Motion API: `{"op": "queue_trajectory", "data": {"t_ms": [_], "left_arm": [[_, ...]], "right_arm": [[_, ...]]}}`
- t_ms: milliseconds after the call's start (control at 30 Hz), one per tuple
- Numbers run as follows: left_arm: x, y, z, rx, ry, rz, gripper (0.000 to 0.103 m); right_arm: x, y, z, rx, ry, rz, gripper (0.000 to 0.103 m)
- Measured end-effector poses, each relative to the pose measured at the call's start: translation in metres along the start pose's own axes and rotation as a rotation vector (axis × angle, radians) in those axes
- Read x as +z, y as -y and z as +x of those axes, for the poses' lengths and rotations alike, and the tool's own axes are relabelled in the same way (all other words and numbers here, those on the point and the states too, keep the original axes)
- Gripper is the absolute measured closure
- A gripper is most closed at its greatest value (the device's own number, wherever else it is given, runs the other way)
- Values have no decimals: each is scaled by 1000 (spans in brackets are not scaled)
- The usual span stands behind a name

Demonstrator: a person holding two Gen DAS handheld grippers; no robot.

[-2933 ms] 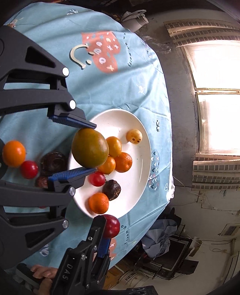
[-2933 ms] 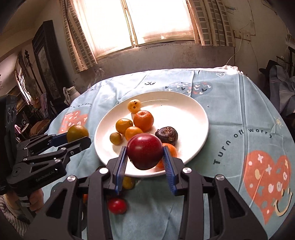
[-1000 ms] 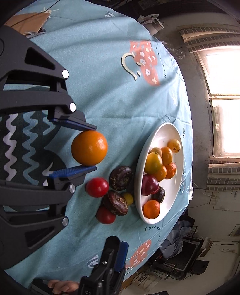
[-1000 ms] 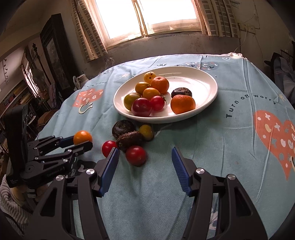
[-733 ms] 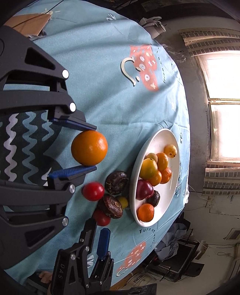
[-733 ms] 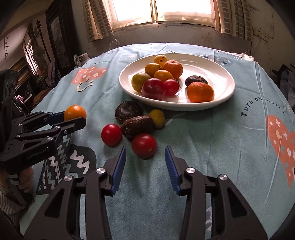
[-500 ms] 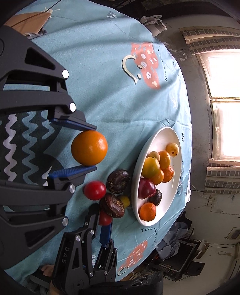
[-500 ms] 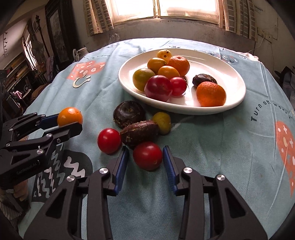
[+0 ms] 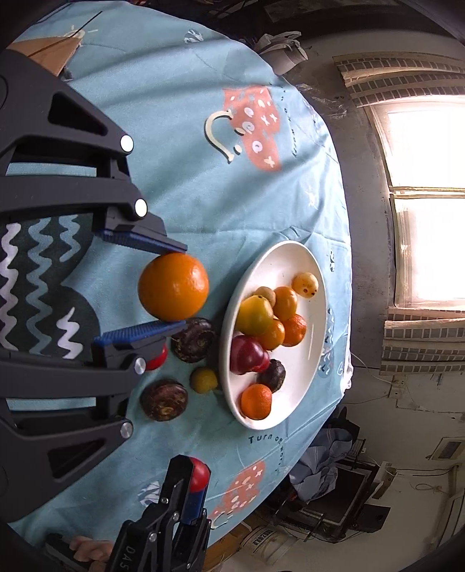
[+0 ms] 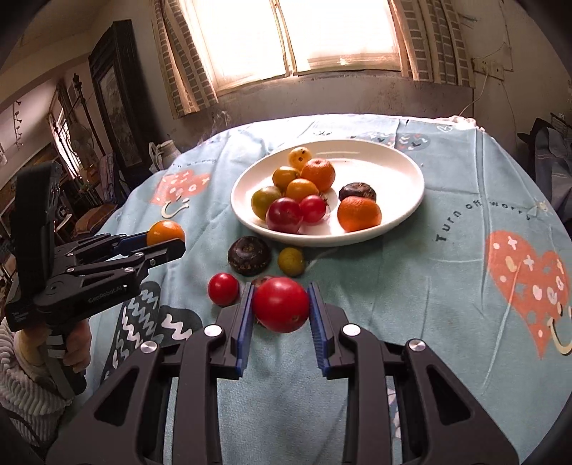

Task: Organize fruits
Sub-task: 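Lower both held fruits onto the white plate and open both grippers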

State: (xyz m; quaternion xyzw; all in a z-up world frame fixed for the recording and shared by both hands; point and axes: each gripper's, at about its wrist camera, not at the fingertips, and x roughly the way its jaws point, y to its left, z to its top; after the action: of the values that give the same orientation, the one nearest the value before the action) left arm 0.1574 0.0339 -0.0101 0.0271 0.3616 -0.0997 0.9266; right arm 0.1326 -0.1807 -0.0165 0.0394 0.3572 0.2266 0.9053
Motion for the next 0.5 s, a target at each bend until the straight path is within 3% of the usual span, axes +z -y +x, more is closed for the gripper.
{"op": "queue_trajectory", "data": {"t_ms": [133, 267, 500], "left_arm": [[38, 9, 8, -2, 31, 20, 65], [67, 7, 35, -8, 29, -3, 65], [82, -2, 91, -13, -28, -53, 65]], "right_arm": [[31, 12, -8, -33, 42, 1, 74], [60, 22, 10, -42, 44, 7, 73], [72, 28, 69, -37, 14, 34, 73]]}}
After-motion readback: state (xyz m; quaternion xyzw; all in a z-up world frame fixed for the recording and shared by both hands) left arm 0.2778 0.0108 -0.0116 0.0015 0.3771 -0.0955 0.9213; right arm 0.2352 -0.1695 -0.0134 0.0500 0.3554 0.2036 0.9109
